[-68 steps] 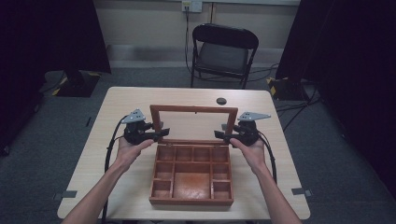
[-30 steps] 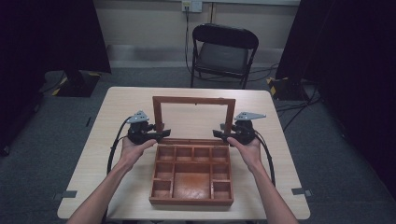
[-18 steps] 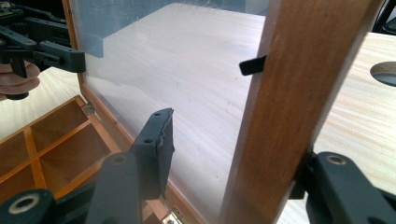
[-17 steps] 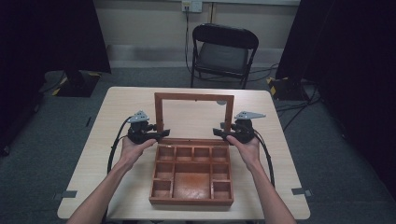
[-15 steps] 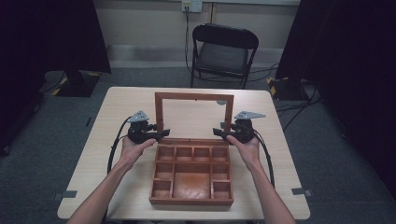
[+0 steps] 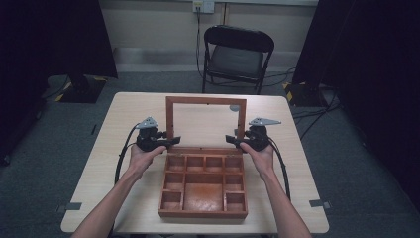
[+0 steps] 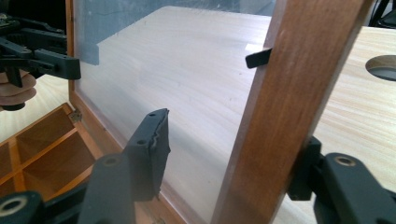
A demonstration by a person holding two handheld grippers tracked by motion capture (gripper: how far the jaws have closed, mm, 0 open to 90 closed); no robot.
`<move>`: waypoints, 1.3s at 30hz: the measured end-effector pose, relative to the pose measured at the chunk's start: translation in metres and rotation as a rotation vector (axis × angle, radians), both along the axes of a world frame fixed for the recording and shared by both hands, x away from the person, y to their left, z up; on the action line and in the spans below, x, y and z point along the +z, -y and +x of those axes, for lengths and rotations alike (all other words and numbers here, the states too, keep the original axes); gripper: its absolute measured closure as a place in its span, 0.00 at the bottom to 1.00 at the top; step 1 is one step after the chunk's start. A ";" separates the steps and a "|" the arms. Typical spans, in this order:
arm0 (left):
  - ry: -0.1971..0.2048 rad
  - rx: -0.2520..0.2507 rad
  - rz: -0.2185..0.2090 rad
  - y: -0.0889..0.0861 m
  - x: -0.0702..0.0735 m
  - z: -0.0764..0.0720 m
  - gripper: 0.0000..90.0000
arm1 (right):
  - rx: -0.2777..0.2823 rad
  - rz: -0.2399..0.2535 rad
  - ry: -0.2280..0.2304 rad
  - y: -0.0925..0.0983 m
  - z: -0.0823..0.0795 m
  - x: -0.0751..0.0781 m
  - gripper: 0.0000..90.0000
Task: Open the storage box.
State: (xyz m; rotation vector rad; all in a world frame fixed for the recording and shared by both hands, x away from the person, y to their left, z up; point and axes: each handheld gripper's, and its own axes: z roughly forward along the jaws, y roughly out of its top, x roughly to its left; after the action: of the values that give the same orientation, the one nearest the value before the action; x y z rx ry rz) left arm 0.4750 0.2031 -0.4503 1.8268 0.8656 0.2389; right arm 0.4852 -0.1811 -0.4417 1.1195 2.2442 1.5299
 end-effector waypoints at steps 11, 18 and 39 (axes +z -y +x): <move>-0.022 -0.007 0.032 0.003 -0.003 0.002 0.49 | -0.015 -0.005 -0.007 -0.002 0.005 -0.007 0.39; -0.043 0.001 0.024 0.000 -0.008 0.007 0.47 | -0.032 -0.014 -0.022 -0.002 0.009 -0.012 0.36; -0.060 0.027 0.054 0.000 -0.018 0.011 0.40 | -0.049 -0.048 -0.068 -0.003 0.013 -0.025 0.25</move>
State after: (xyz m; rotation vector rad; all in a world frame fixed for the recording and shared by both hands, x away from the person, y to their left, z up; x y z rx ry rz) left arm 0.4864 0.2028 -0.4679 1.8809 0.9341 0.2278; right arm 0.4979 -0.1776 -0.4664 1.2216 2.2662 1.4327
